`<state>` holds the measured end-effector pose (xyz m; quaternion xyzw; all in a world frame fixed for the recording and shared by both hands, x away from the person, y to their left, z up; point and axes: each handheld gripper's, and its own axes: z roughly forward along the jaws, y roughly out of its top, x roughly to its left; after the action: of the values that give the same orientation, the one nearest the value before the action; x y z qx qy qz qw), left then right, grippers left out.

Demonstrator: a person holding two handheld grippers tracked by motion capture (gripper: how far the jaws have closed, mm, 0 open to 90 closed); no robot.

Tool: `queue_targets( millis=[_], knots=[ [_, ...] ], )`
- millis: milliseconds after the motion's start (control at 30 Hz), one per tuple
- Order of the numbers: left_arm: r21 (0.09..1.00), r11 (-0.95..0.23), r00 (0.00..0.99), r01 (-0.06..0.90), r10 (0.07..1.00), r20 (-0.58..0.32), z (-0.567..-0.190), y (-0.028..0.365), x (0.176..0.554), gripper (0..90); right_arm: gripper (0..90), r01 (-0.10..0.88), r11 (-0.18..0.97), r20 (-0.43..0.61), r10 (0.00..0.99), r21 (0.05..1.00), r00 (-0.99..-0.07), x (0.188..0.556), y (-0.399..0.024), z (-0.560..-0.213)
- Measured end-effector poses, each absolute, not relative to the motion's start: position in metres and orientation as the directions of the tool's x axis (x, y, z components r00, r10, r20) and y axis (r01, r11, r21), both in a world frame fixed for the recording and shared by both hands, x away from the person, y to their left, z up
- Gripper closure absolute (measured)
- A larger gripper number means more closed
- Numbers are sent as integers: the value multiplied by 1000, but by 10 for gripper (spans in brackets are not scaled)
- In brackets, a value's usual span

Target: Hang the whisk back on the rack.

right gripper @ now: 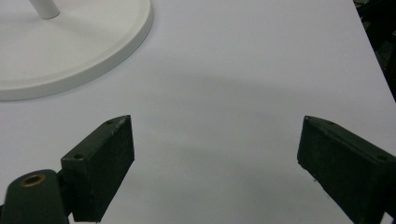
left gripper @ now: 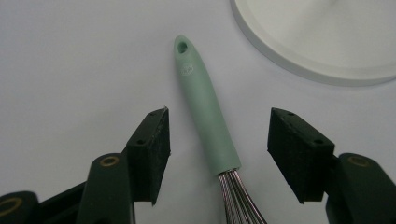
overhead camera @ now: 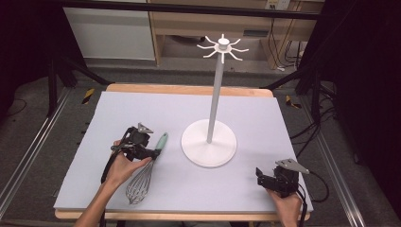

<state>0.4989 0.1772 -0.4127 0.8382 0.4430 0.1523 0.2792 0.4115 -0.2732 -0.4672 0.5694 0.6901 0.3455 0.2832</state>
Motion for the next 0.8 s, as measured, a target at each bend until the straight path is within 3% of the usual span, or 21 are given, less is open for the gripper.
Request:
queue_targets(
  millis=[800],
  knots=[
    [486,-460,542,743,839,-34,-440,170,507,541,115,598,113,7,981,793,-195,413,-273,-468]
  ],
)
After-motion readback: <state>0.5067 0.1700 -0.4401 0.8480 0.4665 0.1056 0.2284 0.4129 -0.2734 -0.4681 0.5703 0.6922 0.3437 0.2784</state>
